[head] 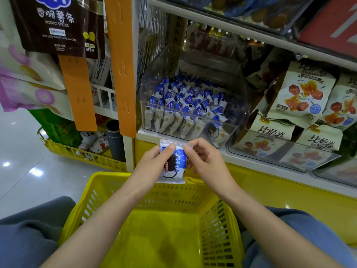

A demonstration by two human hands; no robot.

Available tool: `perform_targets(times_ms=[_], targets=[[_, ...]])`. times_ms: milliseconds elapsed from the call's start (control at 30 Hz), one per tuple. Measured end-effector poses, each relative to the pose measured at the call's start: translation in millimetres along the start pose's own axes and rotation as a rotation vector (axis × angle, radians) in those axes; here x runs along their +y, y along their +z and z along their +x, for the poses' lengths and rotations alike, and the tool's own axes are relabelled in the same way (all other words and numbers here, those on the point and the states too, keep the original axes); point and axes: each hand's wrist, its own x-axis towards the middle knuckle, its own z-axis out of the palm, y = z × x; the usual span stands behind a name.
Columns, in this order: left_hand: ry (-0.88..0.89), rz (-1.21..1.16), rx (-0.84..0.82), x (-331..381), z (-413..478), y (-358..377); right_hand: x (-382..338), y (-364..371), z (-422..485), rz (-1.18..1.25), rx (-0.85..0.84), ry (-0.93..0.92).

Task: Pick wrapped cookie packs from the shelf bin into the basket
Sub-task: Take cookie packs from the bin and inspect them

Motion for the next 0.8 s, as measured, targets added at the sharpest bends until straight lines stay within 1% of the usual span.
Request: perform_targets(times_ms=[133, 267, 333, 433, 500, 600, 700, 733, 800], targets=[[-0.042, 0.005, 0.019, 1.0, 2.2, -0.7, 0.7, 0.1, -2.4, -0.115, 0.015, -0.115], [-0.125, -0.035, -0.046, 2.0, 4.7, -0.7, -2.4, -6.1, -1.6, -0.362, 0.027, -0.329], [-0.14, -0.046, -0.083, 3.0, 9.1, -1.1, -7.0, -11.1, 3.1, -0.388, 0.022, -0.351], [-0.091, -0.134, -0.144, 5.9, 13.8, -1.1, -19.5, -21.0, 15.3, -0.375, 0.039, -0.32], [-0.028, -0.141, -0.167, 8.0, 16.3, 1.2, -30.4, -29.0, 27.0, -0.378, 0.032, -0.295], [0.06, -0.122, -0.087, 8.6, 21.0, 2.8, -44.3, -43.4, 51.0, -0.4, -0.006, -0.202], [0.093, -0.16, -0.011, 8.2, 26.2, -0.6, -50.9, -61.6, 84.2, -0.67, 0.03, -0.121], [0.104, -0.177, -0.002, 8.9, 27.9, -1.8, -51.6, -66.8, 95.5, -0.744, 0.025, -0.061], [0.128, -0.19, 0.025, 10.6, 32.8, -4.5, -49.3, -73.5, 115.3, -0.888, -0.029, 0.119]])
